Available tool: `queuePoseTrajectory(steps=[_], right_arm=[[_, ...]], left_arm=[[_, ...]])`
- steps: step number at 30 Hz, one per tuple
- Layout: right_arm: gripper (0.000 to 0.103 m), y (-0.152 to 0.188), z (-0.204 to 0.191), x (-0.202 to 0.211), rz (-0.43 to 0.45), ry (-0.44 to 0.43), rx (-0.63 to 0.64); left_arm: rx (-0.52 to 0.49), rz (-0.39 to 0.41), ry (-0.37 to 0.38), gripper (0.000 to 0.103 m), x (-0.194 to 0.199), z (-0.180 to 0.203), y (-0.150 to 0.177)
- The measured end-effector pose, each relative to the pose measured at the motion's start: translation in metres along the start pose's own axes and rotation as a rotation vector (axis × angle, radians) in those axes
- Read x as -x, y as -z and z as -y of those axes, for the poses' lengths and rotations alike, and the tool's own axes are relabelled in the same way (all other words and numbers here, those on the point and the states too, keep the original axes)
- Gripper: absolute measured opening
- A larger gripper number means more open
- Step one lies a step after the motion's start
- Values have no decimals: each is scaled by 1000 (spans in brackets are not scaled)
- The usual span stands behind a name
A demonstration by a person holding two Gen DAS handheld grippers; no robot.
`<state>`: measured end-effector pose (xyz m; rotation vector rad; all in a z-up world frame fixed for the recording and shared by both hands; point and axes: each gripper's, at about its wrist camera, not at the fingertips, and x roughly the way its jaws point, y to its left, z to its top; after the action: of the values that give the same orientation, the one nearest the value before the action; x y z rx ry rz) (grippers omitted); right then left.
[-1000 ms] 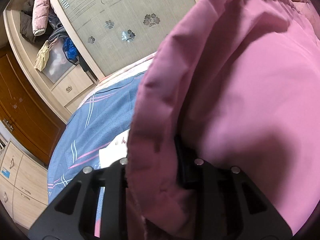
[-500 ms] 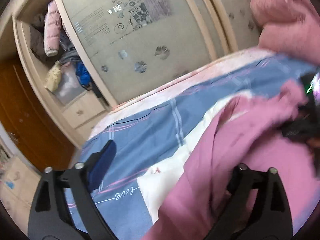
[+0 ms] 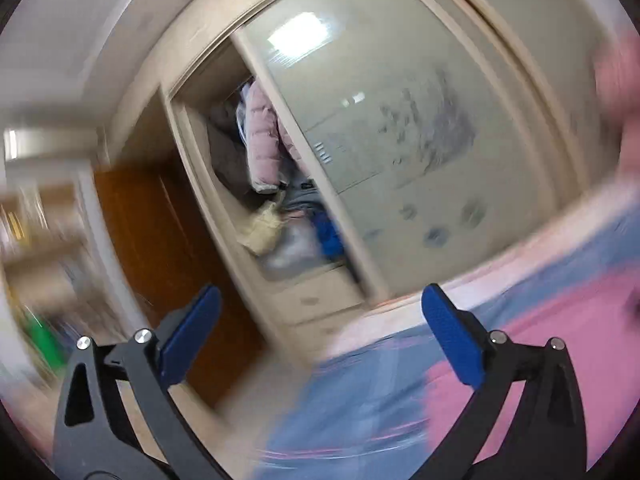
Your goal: Fold large clothes
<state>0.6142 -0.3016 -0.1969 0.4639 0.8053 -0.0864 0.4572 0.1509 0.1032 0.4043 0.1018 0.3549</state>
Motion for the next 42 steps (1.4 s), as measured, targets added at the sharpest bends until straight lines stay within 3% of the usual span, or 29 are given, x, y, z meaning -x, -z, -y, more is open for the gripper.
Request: queuePoseTrajectory(steps=[1, 3, 4, 6, 9, 10, 12, 15, 17, 19, 21, 22, 23, 25, 26, 29, 32, 33, 36, 38, 40, 42], right_arm=[[102, 2, -2, 1, 8, 3, 12], [102, 3, -2, 1, 16, -2, 11], [102, 3, 0, 1, 18, -6, 8], [102, 5, 1, 1, 23, -11, 4], [102, 8, 1, 0, 33, -8, 16], [102, 9, 1, 0, 35, -9, 18], [102, 11, 2, 0, 50, -3, 22], [102, 11, 7, -5, 37, -13, 11], [102, 9, 12, -11, 20, -31, 2], [102, 7, 17, -14, 8, -46, -23], [102, 5, 22, -16, 10, -55, -49], [102, 5, 25, -16, 17, -46, -66], [102, 5, 26, -15, 26, -25, -73], [102, 8, 28, -10, 54, 35, -85], [101, 10, 28, -6, 73, 70, -86], [102, 17, 33, 15, 119, 167, -76], [102, 33, 52, 53, 196, 164, -95], [102, 44, 60, 77, 253, 160, -96], [102, 98, 76, 152, 422, 188, -10], [102, 142, 92, 193, 403, 150, -1], [102, 185, 120, 235, 307, 64, -147], [102, 212, 134, 262, 223, 64, -201]], left_arm=[[85, -31, 179, 101, 1, 1, 5], [72, -128, 413, 101, -9, 34, 21], [40, -168, 474, 101, -15, 59, 34], [-19, -208, 500, 101, -26, 106, 59], [-41, -364, 580, 101, -65, 197, 122], [-38, -402, 585, 101, -79, 215, 135], [1, -390, 564, 101, -105, 242, 150], [83, -386, 515, 101, -131, 246, 146], [138, -417, 450, 101, -159, 237, 153], [277, -523, 370, 101, -195, 207, 168], [449, -645, 351, 89, -223, 174, 199], [477, -654, 350, 80, -226, 167, 207], [452, -645, 310, 80, -224, 160, 213], [393, -596, 190, 80, -211, 150, 218], [436, -595, 162, 89, -203, 142, 224], [614, -578, 126, 93, -175, 106, 241], [651, -495, 116, 93, -132, 78, 247], [639, -456, 106, 93, -110, 73, 247], [469, -351, 43, 101, -6, 72, 254], [483, -305, 110, 101, 59, 61, 265], [509, -274, 137, 101, 108, 54, 266], [481, -271, 149, 101, 144, 58, 261]])
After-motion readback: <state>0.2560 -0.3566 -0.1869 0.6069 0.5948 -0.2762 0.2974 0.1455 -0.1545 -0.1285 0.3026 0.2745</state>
